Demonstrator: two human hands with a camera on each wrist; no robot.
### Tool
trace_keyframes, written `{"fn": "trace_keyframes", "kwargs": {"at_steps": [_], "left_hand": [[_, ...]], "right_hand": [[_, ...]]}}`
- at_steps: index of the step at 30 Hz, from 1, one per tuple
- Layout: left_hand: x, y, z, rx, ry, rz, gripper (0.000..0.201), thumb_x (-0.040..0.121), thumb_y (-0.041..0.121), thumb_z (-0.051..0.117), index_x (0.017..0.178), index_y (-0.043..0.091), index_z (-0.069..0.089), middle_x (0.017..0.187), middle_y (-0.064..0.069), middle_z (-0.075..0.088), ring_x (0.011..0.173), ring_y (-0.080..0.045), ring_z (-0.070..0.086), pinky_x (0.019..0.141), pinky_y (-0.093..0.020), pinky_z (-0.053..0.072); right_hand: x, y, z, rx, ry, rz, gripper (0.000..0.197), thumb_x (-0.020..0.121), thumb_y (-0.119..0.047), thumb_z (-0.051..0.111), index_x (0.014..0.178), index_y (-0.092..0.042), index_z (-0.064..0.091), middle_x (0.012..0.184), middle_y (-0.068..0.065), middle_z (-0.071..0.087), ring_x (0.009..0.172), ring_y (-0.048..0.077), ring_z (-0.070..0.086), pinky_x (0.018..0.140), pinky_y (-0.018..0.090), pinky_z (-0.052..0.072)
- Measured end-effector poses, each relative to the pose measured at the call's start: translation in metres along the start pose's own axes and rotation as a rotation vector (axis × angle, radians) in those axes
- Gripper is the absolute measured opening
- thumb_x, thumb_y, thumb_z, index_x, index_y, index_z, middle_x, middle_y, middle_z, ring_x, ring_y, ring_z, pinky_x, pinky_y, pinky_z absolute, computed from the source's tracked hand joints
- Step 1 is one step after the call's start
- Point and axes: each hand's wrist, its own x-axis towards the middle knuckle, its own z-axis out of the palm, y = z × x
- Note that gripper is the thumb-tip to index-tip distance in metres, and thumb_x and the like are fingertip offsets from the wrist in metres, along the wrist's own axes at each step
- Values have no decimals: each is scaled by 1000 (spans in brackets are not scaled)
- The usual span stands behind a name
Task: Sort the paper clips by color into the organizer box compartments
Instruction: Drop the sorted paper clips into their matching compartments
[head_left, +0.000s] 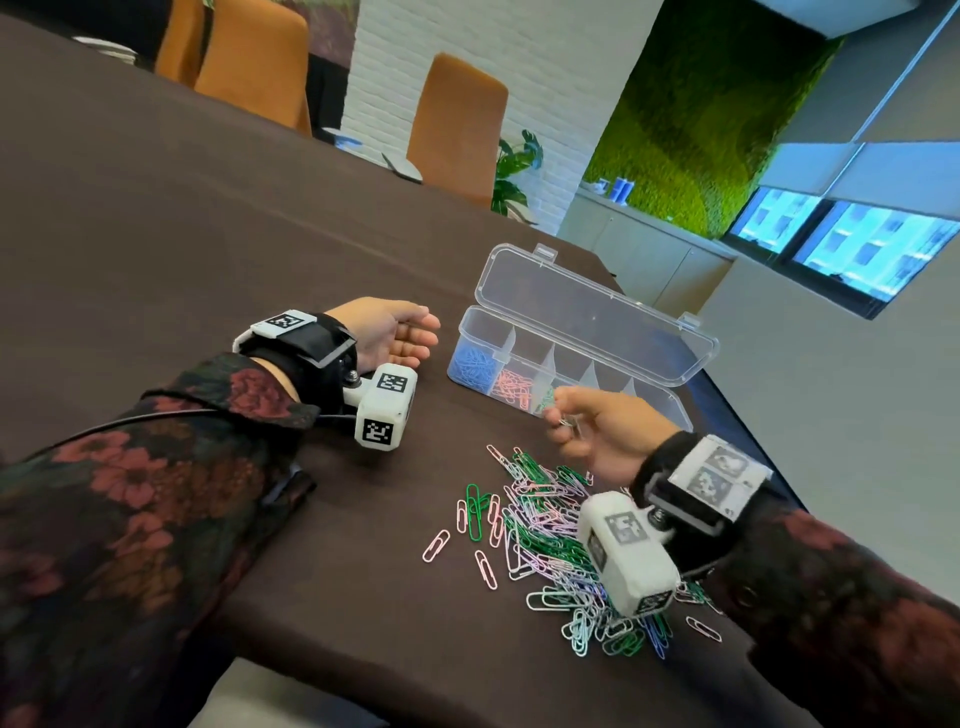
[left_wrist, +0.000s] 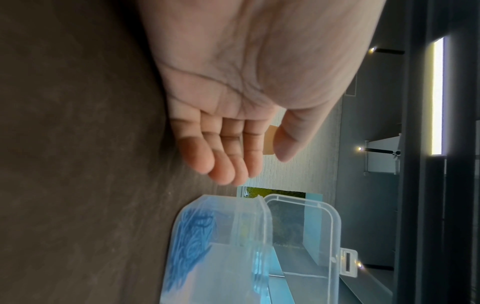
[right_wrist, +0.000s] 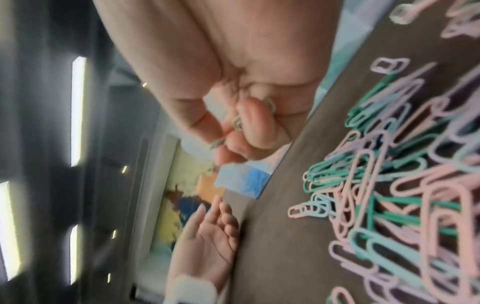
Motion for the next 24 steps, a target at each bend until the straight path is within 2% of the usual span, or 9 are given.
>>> {"fn": "trace_keyframes", "kwargs": {"at_steps": [1, 3, 6, 8, 11, 13, 16, 18, 24], "left_hand": [[0, 0, 0, 0, 0, 0, 24, 99, 25, 43, 91, 10, 60, 77, -4, 59, 61, -14, 55, 47, -18, 49], [0, 0, 1, 4, 2, 0, 24, 99, 24, 42, 92, 9, 59, 77, -4, 58, 63, -14, 53, 47, -17, 49], [0, 0, 1, 11, 7, 2, 24, 100, 24, 42, 92, 9, 59, 78, -5, 57, 63, -15, 53, 47, -16, 49], [1, 0, 1, 17, 10, 3, 24, 100, 25, 42, 92, 10, 59, 78, -5, 57, 62, -14, 54, 47, -17, 49], [2, 0, 0, 22, 7, -1, 25, 99, 25, 42, 92, 10, 59, 78, -4, 58, 61, -14, 54, 48, -18, 50], [3, 0, 0, 22, 2, -3, 24, 99, 25, 42, 92, 10, 59, 78, -4, 58, 60, -13, 55, 49, -18, 50], [3, 0, 0, 21, 0, 0, 24, 99, 25, 41, 92, 10, 59, 78, -4, 58, 62, -14, 55, 48, -18, 50], [3, 0, 0, 23, -2, -4, 24, 99, 25, 41, 92, 10, 59, 78, -4, 58, 63, -14, 55, 49, -18, 50], [2, 0, 1, 5, 5, -8, 24, 99, 26, 43, 91, 11, 60, 78, -4, 58, 56, -12, 57, 48, -18, 49]], "right_hand": [[2, 1, -5, 123, 17, 35, 15, 93, 0, 38, 85, -11, 47, 61, 4, 46, 47, 13, 42, 35, 15, 27], [7, 3, -10, 189, 35, 89, 11, 96, -6, 39, 90, -10, 48, 59, 3, 43, 44, 13, 44, 32, 15, 28], [10, 5, -5, -34, 44, 99, 16, 96, -16, 44, 83, -11, 51, 59, 0, 39, 40, 8, 36, 32, 13, 20], [11, 3, 1, -389, 43, 58, 15, 93, -17, 54, 78, -14, 53, 59, -1, 40, 40, 7, 31, 33, 14, 21], [11, -1, 11, -1176, -26, -64, 25, 89, -29, 63, 68, -19, 53, 60, -4, 50, 42, 5, 39, 44, 18, 31], [11, -1, 18, -1392, -55, -81, 25, 85, -33, 68, 68, -20, 54, 69, -6, 55, 55, 4, 45, 51, 20, 34], [11, 2, 26, -1505, -65, -53, 24, 82, -36, 70, 74, -19, 57, 69, -8, 52, 74, 12, 50, 58, 19, 37], [11, 5, 28, -1538, -73, -70, 25, 83, -32, 70, 68, -20, 54, 67, -8, 50, 77, 14, 50, 58, 18, 36], [8, 4, 19, -1396, -73, -102, 26, 84, -25, 70, 65, -22, 52, 61, -10, 48, 54, 4, 41, 52, 17, 33]]}}
